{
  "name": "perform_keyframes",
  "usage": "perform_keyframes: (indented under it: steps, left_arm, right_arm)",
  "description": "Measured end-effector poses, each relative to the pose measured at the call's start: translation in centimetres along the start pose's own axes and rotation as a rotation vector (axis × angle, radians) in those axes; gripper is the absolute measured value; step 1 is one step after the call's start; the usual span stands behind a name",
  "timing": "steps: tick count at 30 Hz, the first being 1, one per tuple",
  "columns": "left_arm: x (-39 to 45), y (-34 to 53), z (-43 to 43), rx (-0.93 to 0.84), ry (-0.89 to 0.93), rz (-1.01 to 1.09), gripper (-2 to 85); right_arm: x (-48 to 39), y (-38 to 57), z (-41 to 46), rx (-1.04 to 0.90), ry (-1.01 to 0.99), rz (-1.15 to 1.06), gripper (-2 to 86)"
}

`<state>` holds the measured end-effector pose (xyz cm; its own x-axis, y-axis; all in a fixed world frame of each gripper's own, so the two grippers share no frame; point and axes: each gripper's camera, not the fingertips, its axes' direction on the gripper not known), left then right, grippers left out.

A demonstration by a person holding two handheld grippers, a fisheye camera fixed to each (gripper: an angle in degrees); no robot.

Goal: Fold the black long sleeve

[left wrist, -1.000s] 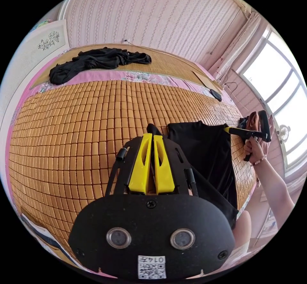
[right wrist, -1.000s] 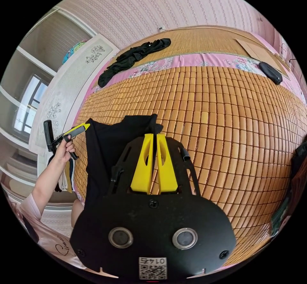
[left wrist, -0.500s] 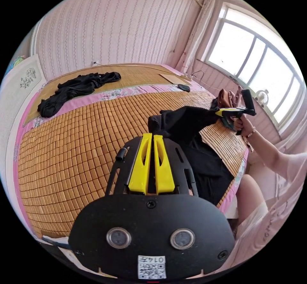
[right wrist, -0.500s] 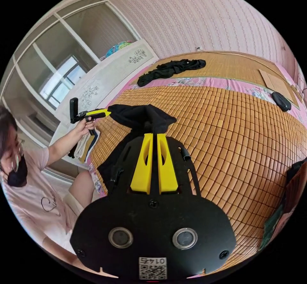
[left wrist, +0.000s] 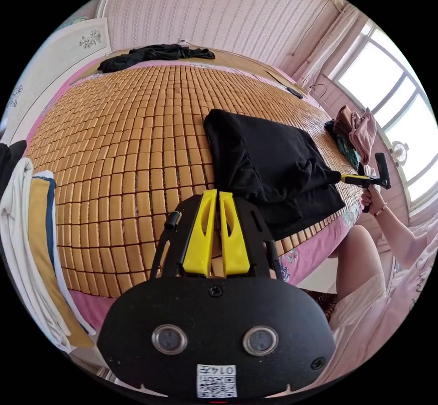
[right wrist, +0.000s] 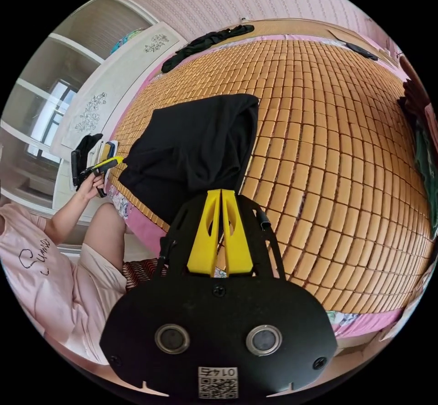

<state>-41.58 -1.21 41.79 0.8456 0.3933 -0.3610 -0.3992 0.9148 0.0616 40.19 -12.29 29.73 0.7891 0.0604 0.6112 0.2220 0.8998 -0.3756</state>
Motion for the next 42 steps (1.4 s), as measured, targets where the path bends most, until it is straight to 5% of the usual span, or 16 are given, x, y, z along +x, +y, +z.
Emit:
perform_keyframes:
  steps: [9, 13, 19, 27, 34, 42]
  left_arm:
    - [11.4, -3.6, 6.5, -0.071, 0.211, 0.211, 9.6]
    - [12.7, -3.2, 11.2, -0.214, 0.203, 0.225, 7.6]
    - [12.9, 0.9, 6.9, -0.147, 0.316, 0.326, 2.6]
    - [15.3, 5.4, 2.8, -0.140, 0.205, 0.396, 5.3]
    - [22.7, 5.2, 6.2, -0.028, 0.158, 0.437, 0.0]
    - [25.5, 10.3, 11.1, -0.071, 0.098, 0.490, -1.0]
  right_arm:
    - [-7.4, -4.4, 5.2, 0.027, -0.007, -0.180, 8.9]
    - [-7.3, -5.0, 9.1, -0.074, 0.013, -0.148, 6.1]
    - [-7.7, -0.6, 7.2, -0.051, -0.147, -0.287, 1.7]
    - [-9.5, 0.9, 6.7, -0.121, -0.091, -0.322, 0.1]
    - [-16.2, -11.4, 13.2, -0.167, 0.191, -0.469, -0.4]
    - [-16.5, -16.6, 20.9, -0.449, 0.277, -0.526, -0.8]
